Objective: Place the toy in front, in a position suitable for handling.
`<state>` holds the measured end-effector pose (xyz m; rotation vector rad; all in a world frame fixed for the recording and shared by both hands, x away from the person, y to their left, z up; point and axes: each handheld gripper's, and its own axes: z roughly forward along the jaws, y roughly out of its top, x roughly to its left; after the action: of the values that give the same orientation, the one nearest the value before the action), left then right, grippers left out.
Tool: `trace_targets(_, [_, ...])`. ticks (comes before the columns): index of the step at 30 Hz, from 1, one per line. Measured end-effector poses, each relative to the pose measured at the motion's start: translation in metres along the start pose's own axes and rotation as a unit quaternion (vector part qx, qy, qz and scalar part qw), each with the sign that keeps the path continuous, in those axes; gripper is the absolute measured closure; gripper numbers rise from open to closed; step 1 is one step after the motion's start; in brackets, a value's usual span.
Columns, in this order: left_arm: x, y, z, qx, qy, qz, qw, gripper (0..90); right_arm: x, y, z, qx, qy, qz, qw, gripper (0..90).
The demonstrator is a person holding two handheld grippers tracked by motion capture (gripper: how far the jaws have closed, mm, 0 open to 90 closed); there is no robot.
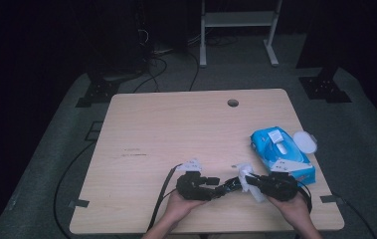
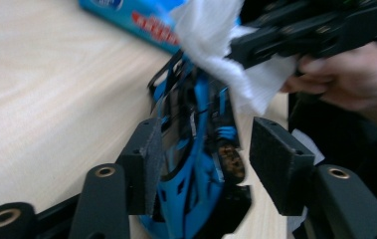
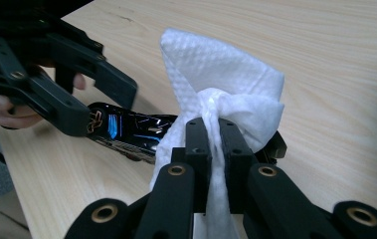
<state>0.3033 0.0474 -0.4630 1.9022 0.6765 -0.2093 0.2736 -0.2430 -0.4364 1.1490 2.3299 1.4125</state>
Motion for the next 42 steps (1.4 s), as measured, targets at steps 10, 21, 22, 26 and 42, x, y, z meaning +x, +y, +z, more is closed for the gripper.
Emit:
trace_targets(10, [-0.004,-0.004,0.011,0.032,0.021,-0.002,0.9992,39.5,0.002,-0.006,-0.004,-0.003,0.007,-0.003,1.0,84.6])
trace_targets(21, [-0.012,-0.007,0.009,0.032,0.039,0.028,0.9983,37.2,0.008,-0.016,-0.01,0.007,0.017,-0.006,0.9998,84.5])
trace_targets(22, [-0.015,-0.007,0.01,0.035,0.045,0.038,0.9977,37.1,0.009,-0.017,-0.01,0.008,0.018,-0.006,0.9998,84.5])
trace_targets(26, [-0.022,-0.009,0.011,0.039,0.065,0.07,0.9946,37.1,0.009,-0.02,-0.011,0.012,0.023,-0.007,0.9997,84.4])
trace_targets(42, [-0.035,-0.014,0.014,0.038,0.095,0.13,0.9862,35.5,0.012,-0.035,-0.004,0.051,0.02,-0.015,0.9984,84.3])
